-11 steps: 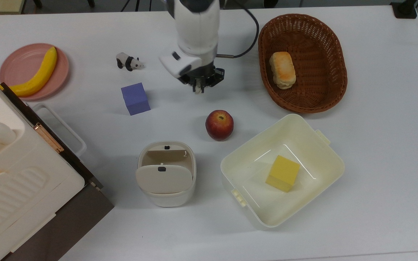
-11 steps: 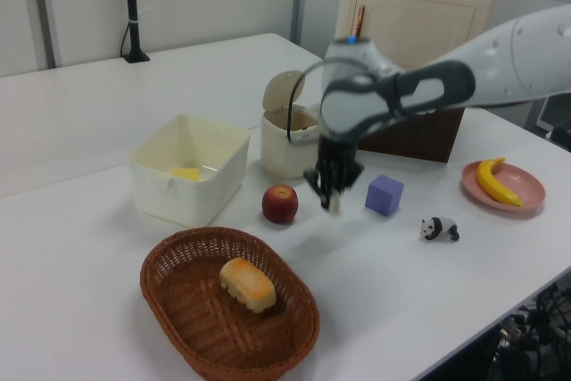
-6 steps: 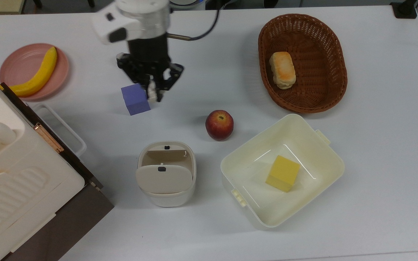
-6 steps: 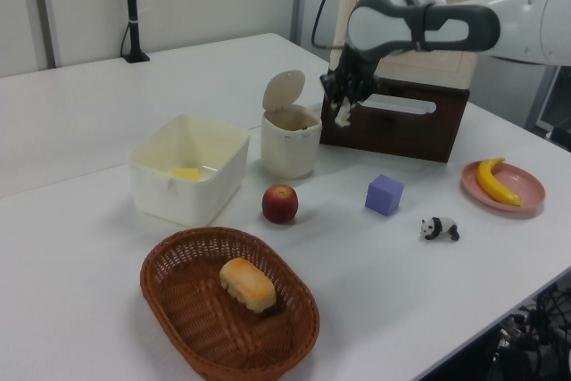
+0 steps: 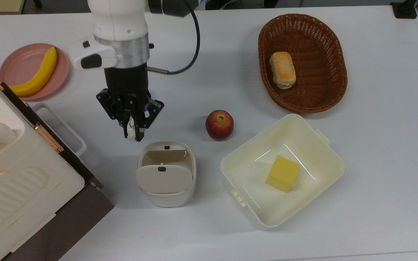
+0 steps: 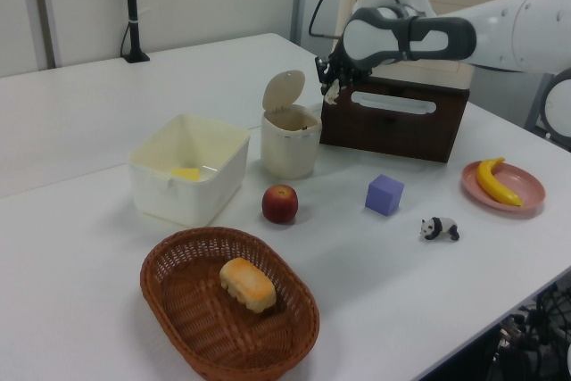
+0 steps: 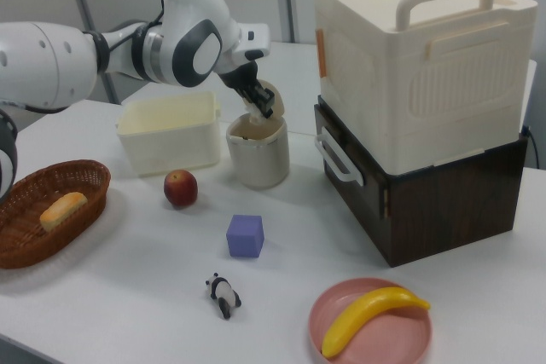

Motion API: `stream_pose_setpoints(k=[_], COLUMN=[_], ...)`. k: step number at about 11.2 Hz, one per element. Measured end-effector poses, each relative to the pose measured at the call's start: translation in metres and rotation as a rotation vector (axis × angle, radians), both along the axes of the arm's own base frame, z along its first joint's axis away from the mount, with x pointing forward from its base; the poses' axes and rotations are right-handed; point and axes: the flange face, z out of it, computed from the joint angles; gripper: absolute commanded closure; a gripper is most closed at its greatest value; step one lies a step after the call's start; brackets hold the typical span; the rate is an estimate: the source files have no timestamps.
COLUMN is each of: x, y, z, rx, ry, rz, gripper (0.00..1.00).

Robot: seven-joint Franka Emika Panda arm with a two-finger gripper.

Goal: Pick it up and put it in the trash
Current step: 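Lift the paper ball and carry it toward the white trash bin, then lower the paper ball into the open bin and release it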

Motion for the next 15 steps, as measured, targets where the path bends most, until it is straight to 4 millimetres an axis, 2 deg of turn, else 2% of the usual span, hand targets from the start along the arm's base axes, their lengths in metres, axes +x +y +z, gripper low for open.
stream_pose_setpoints(k=[6,9,10,12,14,15], x=[0.015,0.018,0.019,0.02,0.025,0.028], y=[0.023,0.054,0.058,0.059,0.056,0.055], z=[-0.025,-0.041,-0.045,-0.047,-0.04,-0.039], rx=[-0.012,-0.017,-0.026,-0.036,-0.037,-0.037], ry=[0.006,0.027,0.033,0.035,0.016,0.011], rz=[-0.035,0.005,0.009,0.009,0.003,0.001], gripper=[0.75,0.75,0.75,0.75,0.75,0.71])
